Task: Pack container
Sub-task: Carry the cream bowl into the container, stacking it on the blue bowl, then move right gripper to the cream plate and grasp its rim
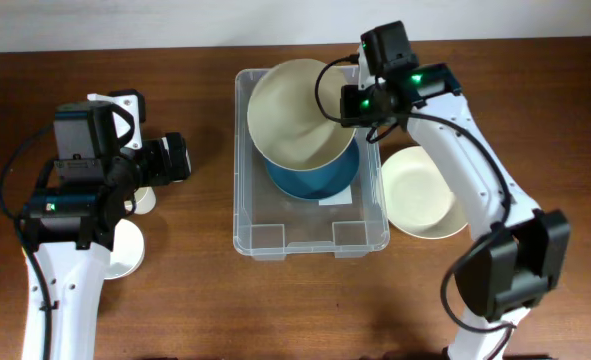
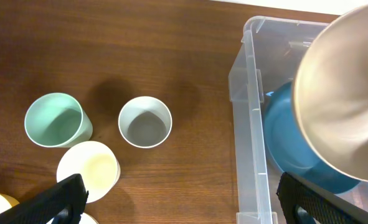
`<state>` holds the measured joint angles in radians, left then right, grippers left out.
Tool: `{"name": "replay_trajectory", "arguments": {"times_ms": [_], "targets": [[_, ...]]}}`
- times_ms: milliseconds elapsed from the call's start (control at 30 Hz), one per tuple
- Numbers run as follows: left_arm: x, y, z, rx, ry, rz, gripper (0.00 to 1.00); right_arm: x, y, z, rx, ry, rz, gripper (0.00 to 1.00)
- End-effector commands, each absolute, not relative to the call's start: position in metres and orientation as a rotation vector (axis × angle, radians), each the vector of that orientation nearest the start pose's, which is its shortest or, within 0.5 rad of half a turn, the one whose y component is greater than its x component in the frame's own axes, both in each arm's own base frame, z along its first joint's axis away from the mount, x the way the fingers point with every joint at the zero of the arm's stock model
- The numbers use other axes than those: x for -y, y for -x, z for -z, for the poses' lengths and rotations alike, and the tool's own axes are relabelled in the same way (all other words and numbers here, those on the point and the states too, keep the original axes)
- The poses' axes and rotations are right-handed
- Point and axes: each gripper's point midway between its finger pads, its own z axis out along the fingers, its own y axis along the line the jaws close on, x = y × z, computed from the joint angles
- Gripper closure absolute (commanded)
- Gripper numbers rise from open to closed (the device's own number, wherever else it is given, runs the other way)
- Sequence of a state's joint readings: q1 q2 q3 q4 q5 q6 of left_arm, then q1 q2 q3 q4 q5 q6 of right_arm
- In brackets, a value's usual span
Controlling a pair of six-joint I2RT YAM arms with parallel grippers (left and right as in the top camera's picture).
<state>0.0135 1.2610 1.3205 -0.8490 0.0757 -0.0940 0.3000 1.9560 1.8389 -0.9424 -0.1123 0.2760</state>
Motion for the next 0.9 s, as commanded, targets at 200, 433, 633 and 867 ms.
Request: {"name": "replay_trajectory", "arguments": {"times_ms": [200, 433, 633, 867], "targets": [[0.011, -0.356, -0.273, -2.342, 0.057, 0.129, 0.0, -0.152, -0.465, -0.165, -2.682, 0.057, -0.267, 0.72], [0.011, -0.356, -0.273, -2.342, 0.057, 0.128, 0.0, -0.081, -0.465, -0.243, -2.518, -0.225, -0.161, 0.66], [0.011, -0.356, -0.273, -2.342, 0.057, 0.128, 0.0, 0.042, -0.421, -0.306, -2.34, -0.724, -0.153, 0.32], [0.011, -0.36, -0.265, -2.365, 0.059, 0.129, 0.0, 0.125, -0.34, -0.278, -2.392, -1.216, -0.34, 0.28]]}}
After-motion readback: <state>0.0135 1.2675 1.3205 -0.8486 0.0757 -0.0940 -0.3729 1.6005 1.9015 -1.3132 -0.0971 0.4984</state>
